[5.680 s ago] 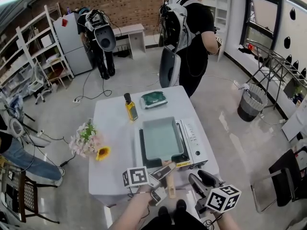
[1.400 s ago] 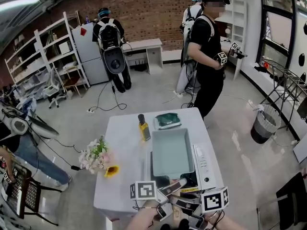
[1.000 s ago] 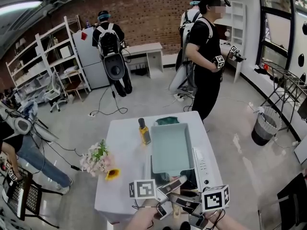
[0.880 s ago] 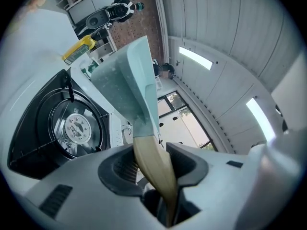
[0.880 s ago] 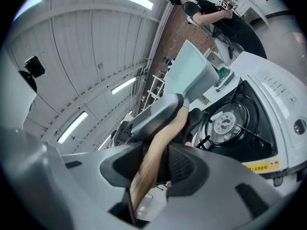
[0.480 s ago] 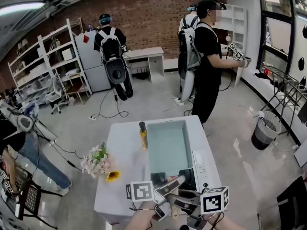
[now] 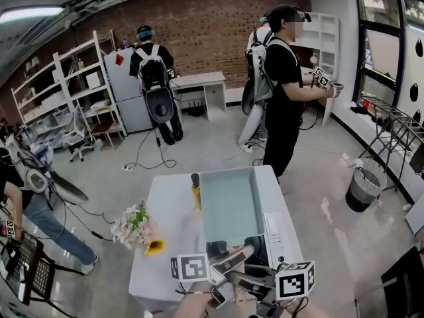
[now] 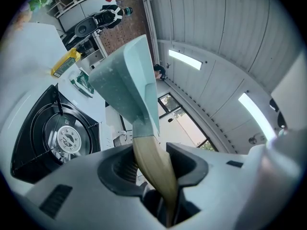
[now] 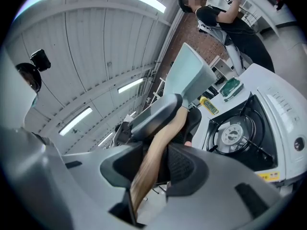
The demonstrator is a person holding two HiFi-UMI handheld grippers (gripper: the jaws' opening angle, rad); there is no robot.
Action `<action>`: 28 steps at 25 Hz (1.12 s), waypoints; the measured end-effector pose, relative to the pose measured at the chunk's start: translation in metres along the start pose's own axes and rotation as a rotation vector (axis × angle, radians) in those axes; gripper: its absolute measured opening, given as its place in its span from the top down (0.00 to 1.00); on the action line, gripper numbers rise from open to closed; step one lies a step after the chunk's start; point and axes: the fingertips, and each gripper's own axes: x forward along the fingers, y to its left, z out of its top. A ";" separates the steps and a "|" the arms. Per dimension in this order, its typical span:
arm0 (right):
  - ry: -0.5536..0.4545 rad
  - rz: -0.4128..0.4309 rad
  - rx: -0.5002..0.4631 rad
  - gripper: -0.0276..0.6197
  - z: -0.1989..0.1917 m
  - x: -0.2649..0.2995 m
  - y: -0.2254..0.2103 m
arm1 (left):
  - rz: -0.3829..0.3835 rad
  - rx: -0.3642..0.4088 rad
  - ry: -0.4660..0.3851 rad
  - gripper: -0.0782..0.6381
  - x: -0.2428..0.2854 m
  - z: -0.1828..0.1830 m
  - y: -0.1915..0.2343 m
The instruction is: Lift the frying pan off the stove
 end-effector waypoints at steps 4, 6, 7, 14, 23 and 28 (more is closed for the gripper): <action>-0.005 0.004 -0.009 0.72 0.000 -0.002 0.003 | -0.005 0.012 -0.001 0.66 0.000 -0.001 -0.004; -0.006 0.004 -0.013 0.72 0.001 -0.004 0.004 | -0.005 0.016 0.002 0.66 0.001 -0.001 -0.006; -0.007 0.005 -0.014 0.72 0.001 -0.004 0.004 | -0.005 0.018 0.003 0.66 0.001 -0.002 -0.006; -0.009 0.004 -0.032 0.73 0.002 -0.006 0.006 | -0.006 0.026 0.003 0.66 0.002 -0.002 -0.009; -0.010 0.003 -0.025 0.73 0.001 -0.007 0.006 | 0.000 0.025 0.003 0.66 0.003 -0.003 -0.009; -0.008 0.004 -0.025 0.73 0.000 -0.005 0.005 | 0.004 0.029 0.004 0.66 0.001 -0.002 -0.008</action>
